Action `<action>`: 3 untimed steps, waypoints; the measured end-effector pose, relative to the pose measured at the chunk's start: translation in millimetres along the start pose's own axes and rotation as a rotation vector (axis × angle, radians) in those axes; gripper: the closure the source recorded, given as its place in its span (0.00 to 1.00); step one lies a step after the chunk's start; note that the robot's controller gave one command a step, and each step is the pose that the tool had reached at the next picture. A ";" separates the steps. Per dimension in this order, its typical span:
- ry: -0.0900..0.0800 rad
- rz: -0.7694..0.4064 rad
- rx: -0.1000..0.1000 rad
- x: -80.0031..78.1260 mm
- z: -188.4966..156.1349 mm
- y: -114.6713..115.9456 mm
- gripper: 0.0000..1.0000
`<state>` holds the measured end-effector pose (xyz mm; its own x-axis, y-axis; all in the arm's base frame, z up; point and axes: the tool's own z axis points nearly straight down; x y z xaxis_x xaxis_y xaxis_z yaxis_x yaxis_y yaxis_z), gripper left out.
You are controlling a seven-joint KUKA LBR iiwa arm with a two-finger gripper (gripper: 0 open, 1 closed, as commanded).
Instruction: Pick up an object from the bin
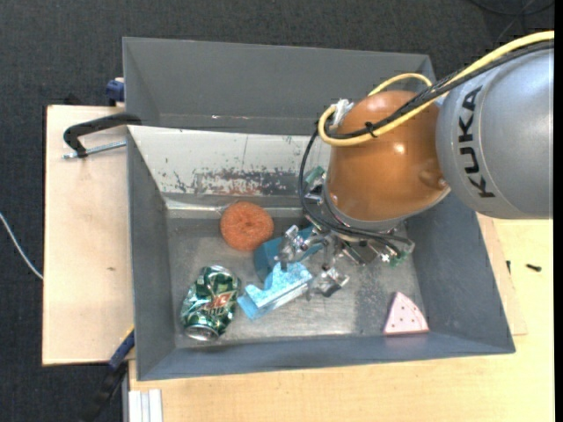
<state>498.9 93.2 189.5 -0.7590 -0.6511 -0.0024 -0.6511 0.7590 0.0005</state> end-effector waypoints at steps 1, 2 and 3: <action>-0.010 -0.021 0.008 -6.4 20.1 -19.0 1.00; -0.011 -0.183 0.006 -66.3 -124.8 7.5 1.00; -0.003 -0.182 0.001 -64.3 -121.1 7.4 1.00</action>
Offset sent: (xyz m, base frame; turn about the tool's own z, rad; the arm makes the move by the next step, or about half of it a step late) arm 0.0429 0.0460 0.1201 -0.1832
